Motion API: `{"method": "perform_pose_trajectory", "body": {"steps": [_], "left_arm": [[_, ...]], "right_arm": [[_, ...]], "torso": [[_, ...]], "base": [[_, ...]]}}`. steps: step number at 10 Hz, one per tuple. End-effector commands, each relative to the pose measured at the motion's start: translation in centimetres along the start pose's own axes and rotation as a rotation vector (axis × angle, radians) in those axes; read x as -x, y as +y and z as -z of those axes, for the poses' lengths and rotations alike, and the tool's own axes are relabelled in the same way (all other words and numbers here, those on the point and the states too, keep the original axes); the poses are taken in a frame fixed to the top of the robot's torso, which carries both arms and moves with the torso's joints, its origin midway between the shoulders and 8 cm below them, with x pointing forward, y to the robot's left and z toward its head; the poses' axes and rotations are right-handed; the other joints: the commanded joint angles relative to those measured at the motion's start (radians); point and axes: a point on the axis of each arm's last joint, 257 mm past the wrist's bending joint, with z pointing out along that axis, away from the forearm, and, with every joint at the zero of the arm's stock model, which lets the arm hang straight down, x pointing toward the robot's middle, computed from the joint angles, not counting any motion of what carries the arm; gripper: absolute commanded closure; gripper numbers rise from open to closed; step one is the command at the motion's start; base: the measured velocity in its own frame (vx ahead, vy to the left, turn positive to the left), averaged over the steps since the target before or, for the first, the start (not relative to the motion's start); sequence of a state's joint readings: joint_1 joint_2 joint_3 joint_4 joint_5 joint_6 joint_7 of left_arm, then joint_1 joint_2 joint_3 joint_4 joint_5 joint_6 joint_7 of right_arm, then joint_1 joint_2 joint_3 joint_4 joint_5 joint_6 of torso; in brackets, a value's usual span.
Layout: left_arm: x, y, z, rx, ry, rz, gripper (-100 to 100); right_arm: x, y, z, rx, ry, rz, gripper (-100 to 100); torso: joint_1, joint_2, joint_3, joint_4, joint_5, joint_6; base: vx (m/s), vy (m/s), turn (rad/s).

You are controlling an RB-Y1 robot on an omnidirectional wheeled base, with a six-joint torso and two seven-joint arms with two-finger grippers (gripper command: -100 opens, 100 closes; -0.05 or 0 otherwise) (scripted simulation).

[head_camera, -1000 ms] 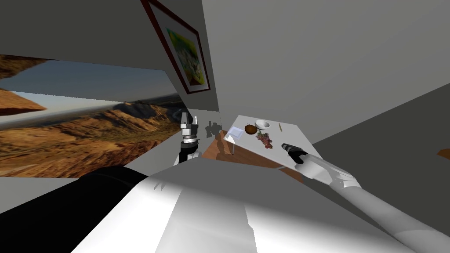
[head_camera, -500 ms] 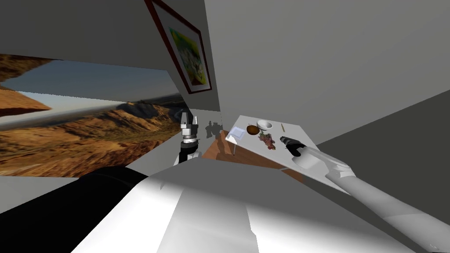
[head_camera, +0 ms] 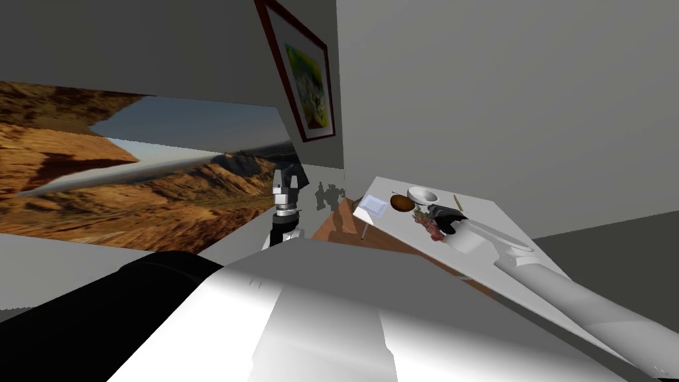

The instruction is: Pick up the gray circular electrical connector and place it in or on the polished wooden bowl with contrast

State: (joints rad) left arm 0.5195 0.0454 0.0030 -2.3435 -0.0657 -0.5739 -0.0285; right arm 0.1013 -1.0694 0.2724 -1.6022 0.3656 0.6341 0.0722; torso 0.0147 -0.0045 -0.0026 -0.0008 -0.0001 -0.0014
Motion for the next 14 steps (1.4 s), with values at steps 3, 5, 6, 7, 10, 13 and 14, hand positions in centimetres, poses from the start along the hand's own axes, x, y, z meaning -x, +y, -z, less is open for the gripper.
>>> {"method": "perform_pose_trajectory", "body": {"steps": [3,5,6,7,10,13,14], "left_arm": [[0.0,0.0,0.0,0.0,0.0,0.0,0],[0.0,0.0,0.0,0.0,0.0,0.0,0],[0.0,0.0,0.0,0.0,0.0,0.0,0],[0.0,0.0,0.0,0.0,0.0,0.0,0],[0.0,0.0,0.0,0.0,0.0,0.0,0],[0.0,0.0,0.0,0.0,0.0,0.0,0],[0.0,0.0,0.0,0.0,0.0,0.0,0]], "right_arm": [[-1.3,-4.0,-0.1,-0.079,0.024,0.1,100],[-2.1,-6.2,-0.1,-0.12,0.041,0.154,100],[-2.5,-7.3,0.0,-0.139,0.049,0.181,100],[-2.8,-8.4,0.1,-0.159,0.057,0.208,100],[-3.9,-12.0,0.6,-0.219,0.087,0.299,100],[-4.0,-12.0,0.8,-0.22,0.088,0.299,-100],[-4.0,-12.0,0.8,-0.219,0.087,0.298,-100]], "torso": [[-0.004,0.001,0.001,0.001,0.0,0.001],[-0.006,0.001,0.001,0.0,0.0,0.001],[-0.005,0.002,0.001,0.0,0.0,0.001],[-0.005,0.001,0.001,0.0,0.001,0.001],[-0.005,0.0,0.0,0.0,0.002,0.001],[-0.007,0.004,0.001,0.0,0.002,0.002],[-0.01,0.006,0.003,0.0,0.001,0.002]], "base": [[0.084,0.144,0.138],[0.085,0.125,0.166],[0.086,0.122,0.124],[0.078,0.119,0.133],[0.097,0.122,0.148],[0.049,0.054,0.038],[0.0,0.0,0.0]]}}
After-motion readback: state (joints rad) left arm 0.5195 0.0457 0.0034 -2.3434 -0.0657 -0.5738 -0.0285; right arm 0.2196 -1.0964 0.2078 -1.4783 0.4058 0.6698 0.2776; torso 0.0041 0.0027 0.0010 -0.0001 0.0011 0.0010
